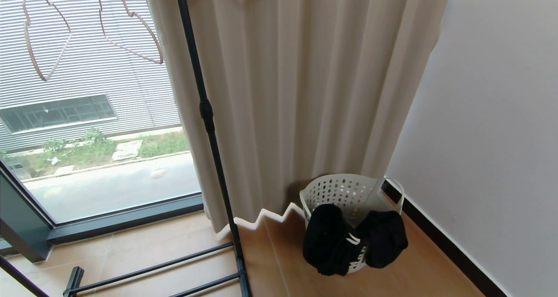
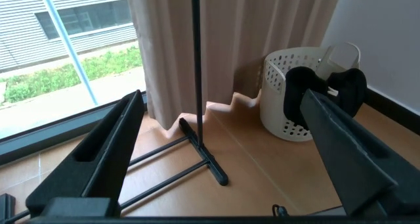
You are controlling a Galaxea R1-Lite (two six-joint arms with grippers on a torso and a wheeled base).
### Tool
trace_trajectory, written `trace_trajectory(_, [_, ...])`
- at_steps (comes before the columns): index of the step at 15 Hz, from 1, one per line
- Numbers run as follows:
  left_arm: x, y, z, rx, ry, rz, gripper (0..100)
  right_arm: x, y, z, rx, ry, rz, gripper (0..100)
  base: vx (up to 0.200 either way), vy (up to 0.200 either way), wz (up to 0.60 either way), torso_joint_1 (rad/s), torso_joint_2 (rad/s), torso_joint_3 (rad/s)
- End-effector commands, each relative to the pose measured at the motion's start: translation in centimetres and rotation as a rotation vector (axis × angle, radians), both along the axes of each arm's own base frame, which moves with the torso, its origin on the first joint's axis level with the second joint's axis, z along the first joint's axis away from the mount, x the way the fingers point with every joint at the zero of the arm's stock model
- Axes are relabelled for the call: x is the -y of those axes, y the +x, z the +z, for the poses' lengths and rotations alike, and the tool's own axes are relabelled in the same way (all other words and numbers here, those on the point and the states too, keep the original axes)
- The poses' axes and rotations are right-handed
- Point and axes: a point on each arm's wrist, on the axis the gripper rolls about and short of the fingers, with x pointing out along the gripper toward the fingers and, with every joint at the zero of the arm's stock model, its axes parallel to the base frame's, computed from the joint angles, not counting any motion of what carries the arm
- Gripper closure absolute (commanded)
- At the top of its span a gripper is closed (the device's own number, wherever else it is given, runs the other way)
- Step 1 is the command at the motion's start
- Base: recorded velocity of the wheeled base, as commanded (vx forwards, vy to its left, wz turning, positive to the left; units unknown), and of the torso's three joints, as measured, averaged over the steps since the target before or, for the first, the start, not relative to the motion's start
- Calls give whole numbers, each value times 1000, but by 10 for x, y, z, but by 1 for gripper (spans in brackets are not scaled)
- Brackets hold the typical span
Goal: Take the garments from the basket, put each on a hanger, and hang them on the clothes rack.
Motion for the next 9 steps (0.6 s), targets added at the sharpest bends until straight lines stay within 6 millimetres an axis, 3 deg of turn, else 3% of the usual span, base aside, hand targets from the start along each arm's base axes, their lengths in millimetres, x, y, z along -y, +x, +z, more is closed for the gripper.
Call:
trace_trajectory(1, [0,0,0,0,1,0,0,0,0,0,0,1,1,0,0,0,0,2,2,-144])
trace_trajectory(9, [0,0,0,-2,-10,-2,0,0,0,0,0,1,1,0,0,0,0,1,1,-190])
